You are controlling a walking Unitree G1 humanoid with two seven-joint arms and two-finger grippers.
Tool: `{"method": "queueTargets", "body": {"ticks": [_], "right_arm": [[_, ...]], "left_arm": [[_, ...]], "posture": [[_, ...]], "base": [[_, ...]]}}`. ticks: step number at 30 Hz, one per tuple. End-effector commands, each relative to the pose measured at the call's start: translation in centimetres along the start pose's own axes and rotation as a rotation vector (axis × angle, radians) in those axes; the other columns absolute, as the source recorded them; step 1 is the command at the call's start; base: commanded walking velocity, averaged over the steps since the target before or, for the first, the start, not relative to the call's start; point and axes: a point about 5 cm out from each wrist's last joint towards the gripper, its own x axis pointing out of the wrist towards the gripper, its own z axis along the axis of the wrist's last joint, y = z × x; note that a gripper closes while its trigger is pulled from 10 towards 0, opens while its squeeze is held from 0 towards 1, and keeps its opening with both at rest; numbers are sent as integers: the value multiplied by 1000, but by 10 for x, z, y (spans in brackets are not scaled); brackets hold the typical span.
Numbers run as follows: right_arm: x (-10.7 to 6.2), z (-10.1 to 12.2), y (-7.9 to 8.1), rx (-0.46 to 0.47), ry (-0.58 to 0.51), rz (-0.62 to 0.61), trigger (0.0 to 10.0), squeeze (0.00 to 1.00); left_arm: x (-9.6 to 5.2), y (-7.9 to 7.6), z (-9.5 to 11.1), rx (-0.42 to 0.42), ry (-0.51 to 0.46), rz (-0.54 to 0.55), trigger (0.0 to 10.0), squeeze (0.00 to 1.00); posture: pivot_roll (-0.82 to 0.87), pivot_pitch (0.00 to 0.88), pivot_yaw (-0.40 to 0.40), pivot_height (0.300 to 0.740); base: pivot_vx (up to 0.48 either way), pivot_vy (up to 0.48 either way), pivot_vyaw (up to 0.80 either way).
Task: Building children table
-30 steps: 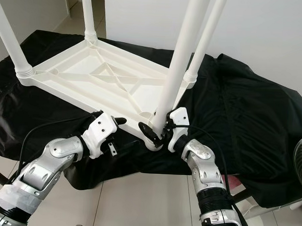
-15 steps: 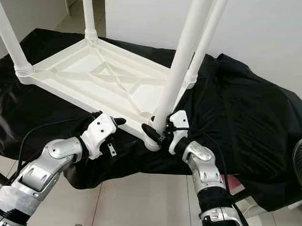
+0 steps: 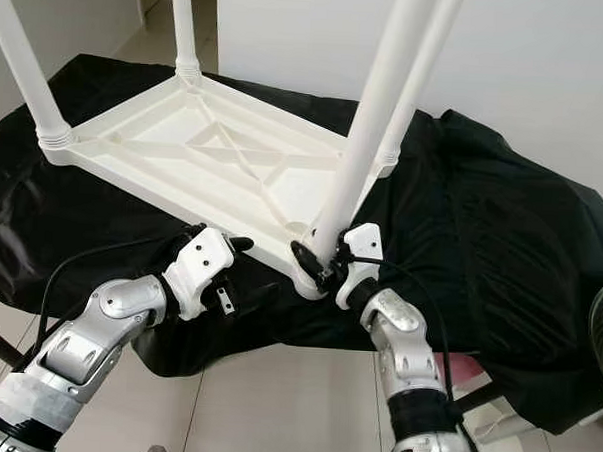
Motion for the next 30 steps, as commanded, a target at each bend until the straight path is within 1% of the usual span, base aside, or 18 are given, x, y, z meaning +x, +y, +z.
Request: {"method": "queueTargets", "body": {"ticks": [1,2,3,5,6,9,11,15,16,17,20,23,28,29,30], "right_arm": [[-4,9,-8,-4,-44,-90,10000,0],[-4,9,-8,-4,-44,-90,10000,0],[-4,8,-5,-7,-41,-115,10000,0],[-6,8,1,-9,-46,-218,10000,0],[-6,8,1,-9,-46,-218,10000,0],[-9,5,7,-22,-34,-380,10000,0],[-11,1,12,-5,-13,-476,10000,0],[-12,-1,16,21,-7,-522,10000,0],[-11,0,23,31,-11,-509,10000,0],[-9,3,35,34,-28,-452,10000,0],[-9,5,36,24,-36,-443,10000,0],[-11,7,28,8,-36,-492,10000,0],[-10,7,29,4,-33,-512,10000,0],[-10,9,30,15,-43,-499,10000,1000],[-10,9,30,15,-43,-499,10000,1000]], "left_arm": [[1,-5,0,3,2,-28,10000,0],[1,-5,0,3,2,-28,10000,0],[1,-5,0,2,2,-30,10000,0],[1,-5,-1,4,3,-36,10000,0],[1,-5,-1,4,3,-36,10000,0],[3,-5,0,6,2,-39,10000,0],[4,-5,0,7,-1,-40,10000,0],[4,-6,0,9,0,-39,10000,0],[4,-6,0,8,-1,-37,10000,0],[4,-6,-1,6,0,-37,10000,0],[4,-7,-2,8,3,-40,10000,0],[4,-7,-1,13,2,-41,10000,0],[4,-6,0,15,0,-39,10000,0],[4,-6,0,16,1,-41,10000,0],[4,-6,0,16,1,-41,10000,0]], "posture": [[32,37,-103,740],[32,37,-103,740],[30,37,-101,740],[27,34,-104,740],[27,34,-104,740],[26,33,-104,740],[27,29,-111,740],[34,24,-117,740],[37,20,-119,740],[36,17,-121,740],[34,13,-122,740],[37,8,-123,740],[39,6,-122,740],[40,4,-119,740],[40,4,-119,740]], "base": [[0,0,0],[0,0,0],[0,0,0],[0,0,0],[0,0,0],[0,0,0],[0,0,0],[0,0,0],[0,0,0],[0,0,0],[0,0,0],[0,0,0],[0,0,0],[0,0,0],[0,0,0]]}}
